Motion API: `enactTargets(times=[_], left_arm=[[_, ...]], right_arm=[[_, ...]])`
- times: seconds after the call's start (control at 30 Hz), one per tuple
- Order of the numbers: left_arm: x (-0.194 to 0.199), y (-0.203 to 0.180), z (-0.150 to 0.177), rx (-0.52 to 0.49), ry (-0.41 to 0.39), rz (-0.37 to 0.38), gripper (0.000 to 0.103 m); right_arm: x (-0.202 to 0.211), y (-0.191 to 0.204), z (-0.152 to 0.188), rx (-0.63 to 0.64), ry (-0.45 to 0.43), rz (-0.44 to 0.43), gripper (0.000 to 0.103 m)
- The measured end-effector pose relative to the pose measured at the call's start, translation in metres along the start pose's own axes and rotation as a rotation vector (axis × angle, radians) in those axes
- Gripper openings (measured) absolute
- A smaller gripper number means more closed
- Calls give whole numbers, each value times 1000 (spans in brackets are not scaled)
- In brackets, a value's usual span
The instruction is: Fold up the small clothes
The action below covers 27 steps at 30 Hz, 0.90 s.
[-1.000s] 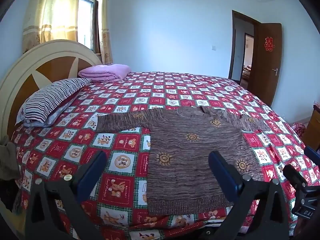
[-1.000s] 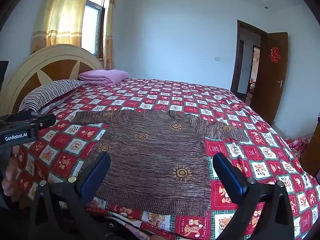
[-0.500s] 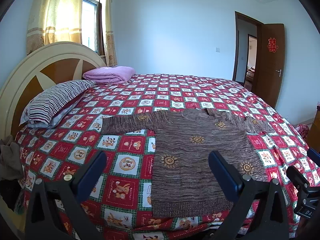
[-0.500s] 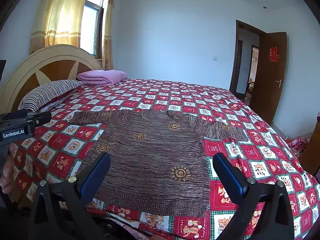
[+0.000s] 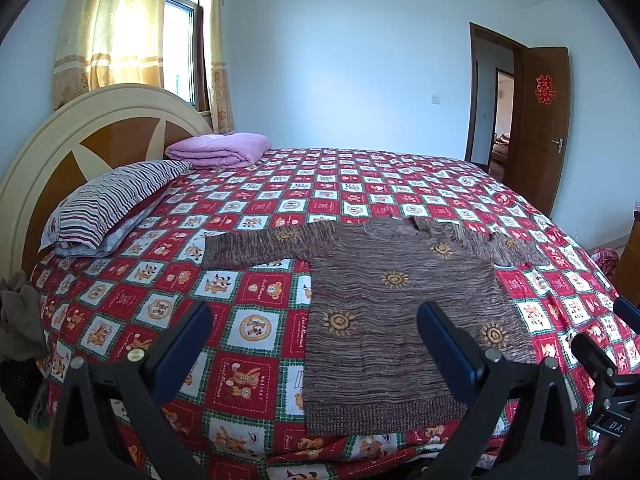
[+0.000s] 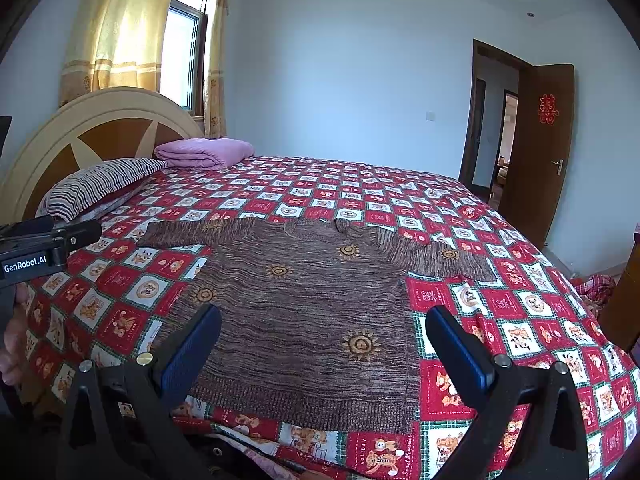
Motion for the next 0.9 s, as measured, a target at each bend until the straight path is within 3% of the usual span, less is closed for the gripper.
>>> enactTargets(times=[0.9], left_arm=[[0, 0, 1, 4, 0, -1, 103]], right_arm=[[-4, 3, 3, 6, 12, -7, 102]])
Point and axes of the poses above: each gripper's, at about its wrist camera, not at the fingertips, and x roughly against the way its jaws point, y to its left, z to its underside, the point moved 8 cm from there along -x, roughly the way its jaws point, and after that the axes turned 13 degrees about -z, right-handed, at the moved point
